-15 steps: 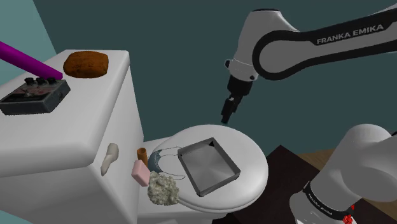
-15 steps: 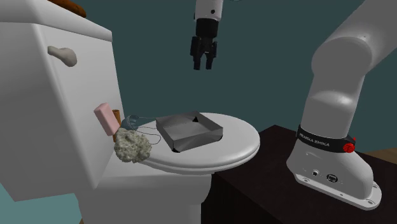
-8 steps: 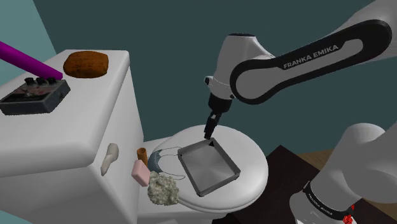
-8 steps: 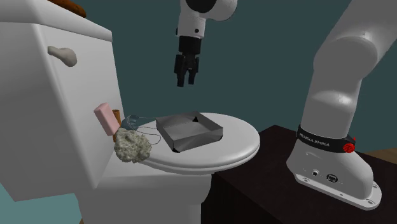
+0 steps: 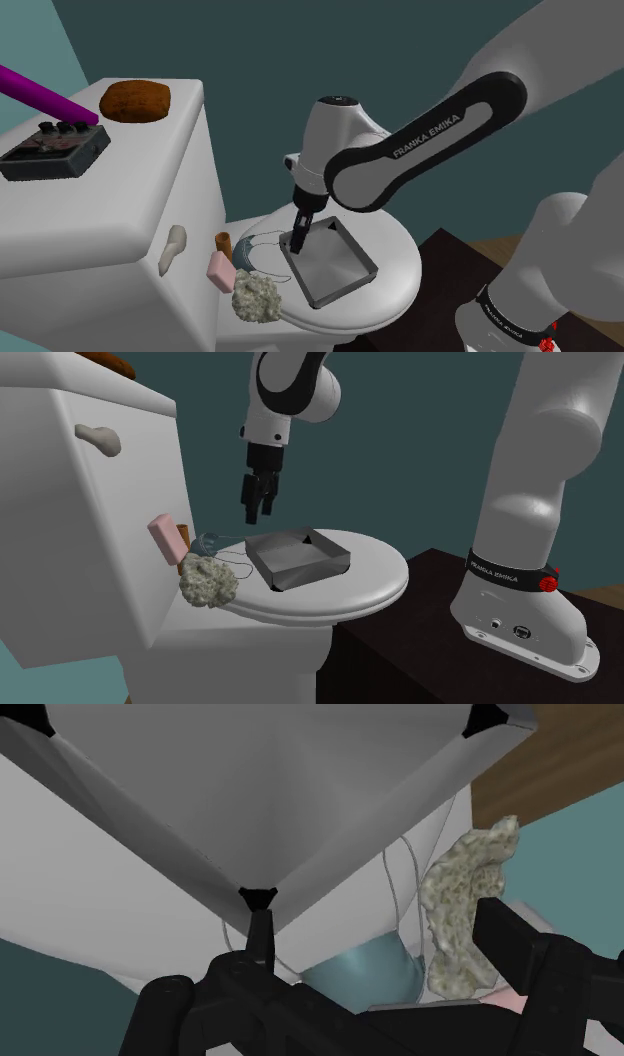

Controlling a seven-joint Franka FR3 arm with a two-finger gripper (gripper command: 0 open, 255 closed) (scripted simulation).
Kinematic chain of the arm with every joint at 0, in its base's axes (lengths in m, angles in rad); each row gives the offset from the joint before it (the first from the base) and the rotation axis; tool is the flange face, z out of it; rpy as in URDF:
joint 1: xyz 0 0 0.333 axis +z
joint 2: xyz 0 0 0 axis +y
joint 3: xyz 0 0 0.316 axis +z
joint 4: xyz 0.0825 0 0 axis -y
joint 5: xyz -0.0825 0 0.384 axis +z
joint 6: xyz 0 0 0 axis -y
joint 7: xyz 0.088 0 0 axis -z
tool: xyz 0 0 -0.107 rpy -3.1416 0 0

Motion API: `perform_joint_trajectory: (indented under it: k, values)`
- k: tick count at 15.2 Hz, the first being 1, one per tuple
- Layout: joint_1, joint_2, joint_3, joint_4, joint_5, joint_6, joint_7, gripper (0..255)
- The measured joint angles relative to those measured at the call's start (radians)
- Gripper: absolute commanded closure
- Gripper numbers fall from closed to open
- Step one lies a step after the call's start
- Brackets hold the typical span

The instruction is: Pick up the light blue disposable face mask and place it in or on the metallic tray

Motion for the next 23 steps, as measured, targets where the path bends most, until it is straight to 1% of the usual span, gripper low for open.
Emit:
perform_joint_trajectory:
  k: [2,6,10,14,20,21,23]
  values:
    - [0.015,0.076,0.018,0.029,-0.018,0.054,-0.003,0]
    - [0.050,0.182,0.047,0.078,-0.057,0.124,0.000,0]
    - [0.066,0.259,0.043,0.098,-0.095,0.183,0.019,0]
    - [0.077,0.315,0.031,0.108,-0.123,0.226,0.035,0]
    - [0.082,0.326,0.027,0.109,-0.129,0.237,0.041,0]
    - [0.082,0.326,0.027,0.109,-0.129,0.237,0.041,255]
    - [0.082,0.326,0.027,0.109,-0.129,0.237,0.041,255]
